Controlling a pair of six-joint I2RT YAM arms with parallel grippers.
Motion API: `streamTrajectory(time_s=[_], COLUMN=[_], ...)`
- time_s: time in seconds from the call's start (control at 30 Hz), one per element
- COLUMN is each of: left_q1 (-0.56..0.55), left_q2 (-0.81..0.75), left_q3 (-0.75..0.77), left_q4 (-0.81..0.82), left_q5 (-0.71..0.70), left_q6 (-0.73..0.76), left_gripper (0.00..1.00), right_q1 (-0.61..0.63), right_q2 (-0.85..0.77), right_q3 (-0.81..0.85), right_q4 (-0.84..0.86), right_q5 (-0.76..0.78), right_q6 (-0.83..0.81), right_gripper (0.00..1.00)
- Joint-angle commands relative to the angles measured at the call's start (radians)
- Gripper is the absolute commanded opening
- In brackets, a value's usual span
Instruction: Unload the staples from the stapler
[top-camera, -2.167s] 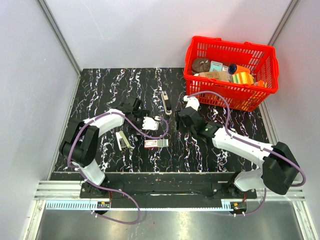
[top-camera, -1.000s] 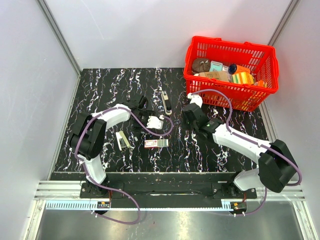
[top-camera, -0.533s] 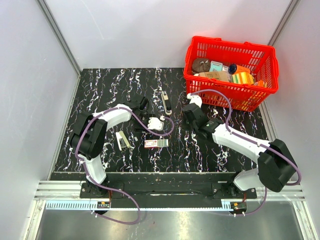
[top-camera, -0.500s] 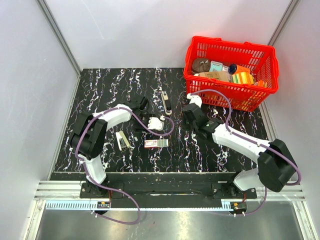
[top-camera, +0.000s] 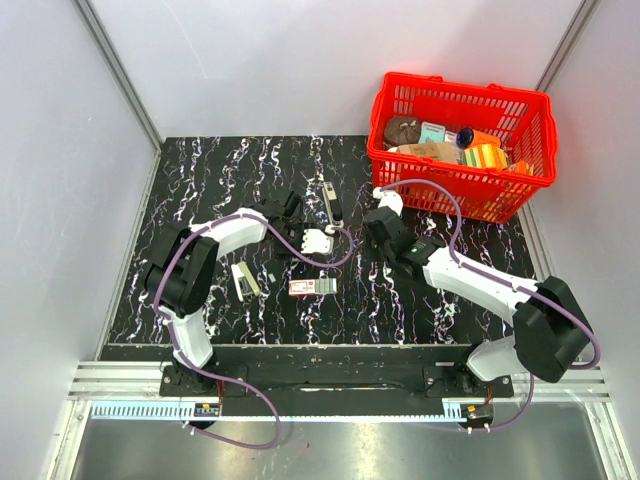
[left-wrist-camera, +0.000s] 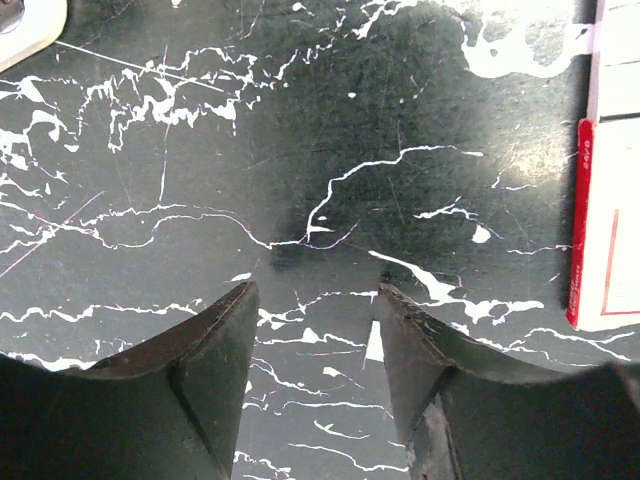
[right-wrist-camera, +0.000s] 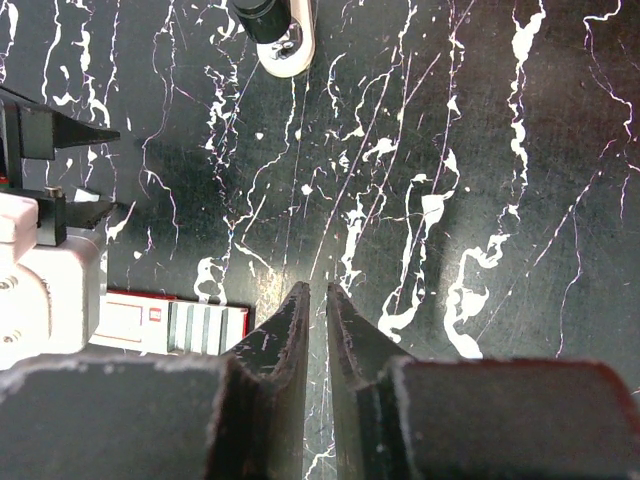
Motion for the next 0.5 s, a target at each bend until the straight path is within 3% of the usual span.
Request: streamTrajectory(time_s=[0.0,0.3,0.47], left_q1=[-0.004,-0.001,0.001], left_q2=[-0.005,-0.094,-0.045], left_q3=[0.044,0.073,0.081], left_q4=[-0.017,-0.233,-0.266], left_q5=[0.020,0.112,0.063], left_q6=[-0.039,0.085,0.120], left_gripper=[0.57,0.66,0.62], right_q1=[-0.009,-0.007,-0.007], right_q2=[-0.001,-0.015,-0.024], right_q3=[0.046,0.036,0.031], right_q4=[0.007,0.004,0.010], right_q5=[0.000,0.000,0.001], right_q6=[0.002,0.005,0.005], right_gripper=[0.17,0.20,0.21])
